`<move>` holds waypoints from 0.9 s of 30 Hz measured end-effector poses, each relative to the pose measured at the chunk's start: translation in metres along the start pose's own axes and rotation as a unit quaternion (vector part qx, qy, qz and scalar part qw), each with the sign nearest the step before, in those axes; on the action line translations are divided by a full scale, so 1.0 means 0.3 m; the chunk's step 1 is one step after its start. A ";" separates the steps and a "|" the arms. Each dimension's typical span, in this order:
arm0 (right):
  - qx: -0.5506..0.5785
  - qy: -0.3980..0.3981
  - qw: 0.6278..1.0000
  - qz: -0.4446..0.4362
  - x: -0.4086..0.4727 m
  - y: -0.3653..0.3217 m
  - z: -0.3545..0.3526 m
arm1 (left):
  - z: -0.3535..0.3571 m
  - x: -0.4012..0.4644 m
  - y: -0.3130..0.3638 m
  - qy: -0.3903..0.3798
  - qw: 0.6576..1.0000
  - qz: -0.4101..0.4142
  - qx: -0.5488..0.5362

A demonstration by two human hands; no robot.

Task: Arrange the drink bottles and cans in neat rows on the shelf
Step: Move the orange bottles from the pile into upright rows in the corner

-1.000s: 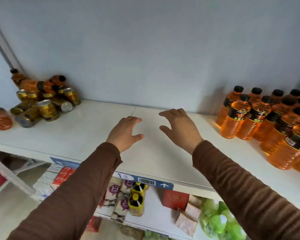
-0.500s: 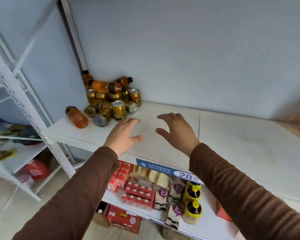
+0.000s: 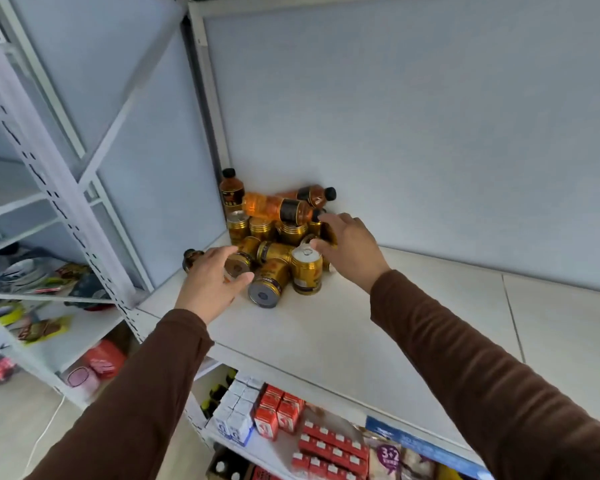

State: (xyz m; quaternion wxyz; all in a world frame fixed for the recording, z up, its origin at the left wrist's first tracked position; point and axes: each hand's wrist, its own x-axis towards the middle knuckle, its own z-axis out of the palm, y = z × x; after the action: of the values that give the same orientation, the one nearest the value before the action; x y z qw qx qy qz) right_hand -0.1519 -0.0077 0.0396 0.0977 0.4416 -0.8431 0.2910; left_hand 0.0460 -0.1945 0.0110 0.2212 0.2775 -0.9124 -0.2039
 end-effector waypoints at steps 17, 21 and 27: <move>-0.040 -0.018 0.990 0.137 0.362 -0.018 0.248 | 0.065 0.298 -0.425 -0.072 0.912 -0.313 -0.256; 0.011 -0.019 0.991 0.130 0.364 -0.009 0.244 | 0.080 0.344 -0.461 -0.122 0.890 -0.327 -0.295; 0.104 0.043 0.985 0.131 0.374 -0.015 0.196 | 0.058 0.340 -0.480 -0.116 0.902 -0.277 -0.308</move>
State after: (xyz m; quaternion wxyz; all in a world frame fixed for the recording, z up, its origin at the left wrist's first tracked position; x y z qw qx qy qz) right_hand -0.2092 -0.1208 0.0409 0.0483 0.3225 -0.8537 0.4060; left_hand 0.0207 -0.3608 -0.0449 0.1224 0.4117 -0.7093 -0.5590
